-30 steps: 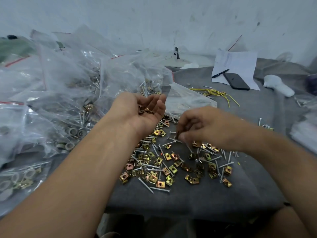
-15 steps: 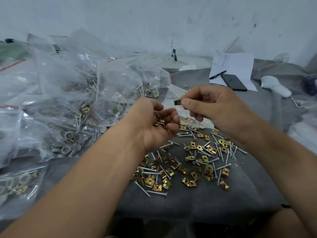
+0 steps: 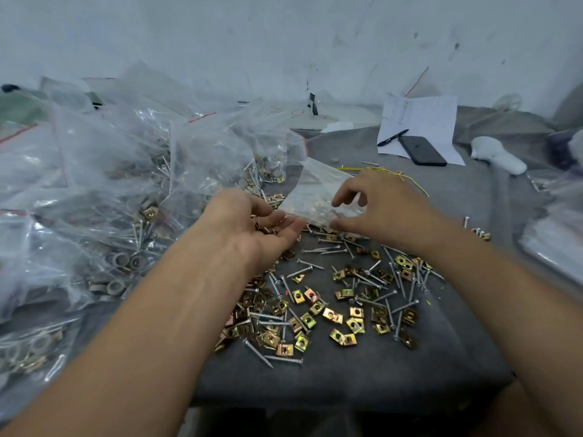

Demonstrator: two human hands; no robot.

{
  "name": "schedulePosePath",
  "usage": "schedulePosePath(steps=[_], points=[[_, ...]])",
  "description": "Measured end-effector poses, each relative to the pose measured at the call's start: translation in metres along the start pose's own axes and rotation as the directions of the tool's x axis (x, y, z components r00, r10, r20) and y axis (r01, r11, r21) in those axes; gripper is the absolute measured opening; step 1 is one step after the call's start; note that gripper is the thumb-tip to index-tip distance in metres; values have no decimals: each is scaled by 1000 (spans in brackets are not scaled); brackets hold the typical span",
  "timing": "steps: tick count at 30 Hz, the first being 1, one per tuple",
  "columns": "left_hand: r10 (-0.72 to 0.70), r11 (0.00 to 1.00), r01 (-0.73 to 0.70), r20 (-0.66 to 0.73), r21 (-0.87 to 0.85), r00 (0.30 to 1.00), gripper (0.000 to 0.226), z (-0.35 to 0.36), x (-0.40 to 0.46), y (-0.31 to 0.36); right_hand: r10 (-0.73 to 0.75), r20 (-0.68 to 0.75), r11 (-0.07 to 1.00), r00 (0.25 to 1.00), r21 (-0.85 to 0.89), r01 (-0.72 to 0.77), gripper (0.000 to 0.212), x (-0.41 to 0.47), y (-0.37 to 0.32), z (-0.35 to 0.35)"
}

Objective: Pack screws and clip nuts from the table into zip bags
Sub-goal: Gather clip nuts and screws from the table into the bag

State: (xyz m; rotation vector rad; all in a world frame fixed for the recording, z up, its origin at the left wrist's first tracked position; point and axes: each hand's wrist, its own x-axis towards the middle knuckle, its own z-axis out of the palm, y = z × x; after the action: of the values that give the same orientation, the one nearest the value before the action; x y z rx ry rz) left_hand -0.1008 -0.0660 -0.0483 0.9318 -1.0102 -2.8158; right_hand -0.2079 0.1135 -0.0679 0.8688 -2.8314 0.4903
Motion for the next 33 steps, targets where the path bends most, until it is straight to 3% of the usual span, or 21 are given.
schedulePosePath(steps=[3,6,10,13,16,21,29,33], points=[[4,1000,-4,41,-17,999,14,0,-1,0,-74,36,997,997,-27,75,40,1,-4,-2],[1,1000,0,60,-21,998,20,-2,1,1,-72,45,997,996,-20,73,20,0,-4,-1],[-48,998,53,125,-34,991,29,2,3,-3,-5,-75,985,997,169,17,4,-1,-5,-1],[-69,992,87,183,-90,981,49,7,4,-7,8,-120,966,993,256,23,3,-2,-10,-3],[-49,989,82,245,-126,968,50,13,3,-8,10,-155,962,988,271,33,7,-4,-13,-3],[-59,998,63,215,-12,975,44,12,5,-4,54,-112,969,992,247,-25,14,-4,-14,1],[26,997,-16,146,-70,989,52,13,10,-10,90,-173,927,981,376,-19,18,-7,-21,-2],[42,995,-24,174,-100,984,51,16,15,-13,34,-175,918,984,396,39,19,-12,-27,-5]])
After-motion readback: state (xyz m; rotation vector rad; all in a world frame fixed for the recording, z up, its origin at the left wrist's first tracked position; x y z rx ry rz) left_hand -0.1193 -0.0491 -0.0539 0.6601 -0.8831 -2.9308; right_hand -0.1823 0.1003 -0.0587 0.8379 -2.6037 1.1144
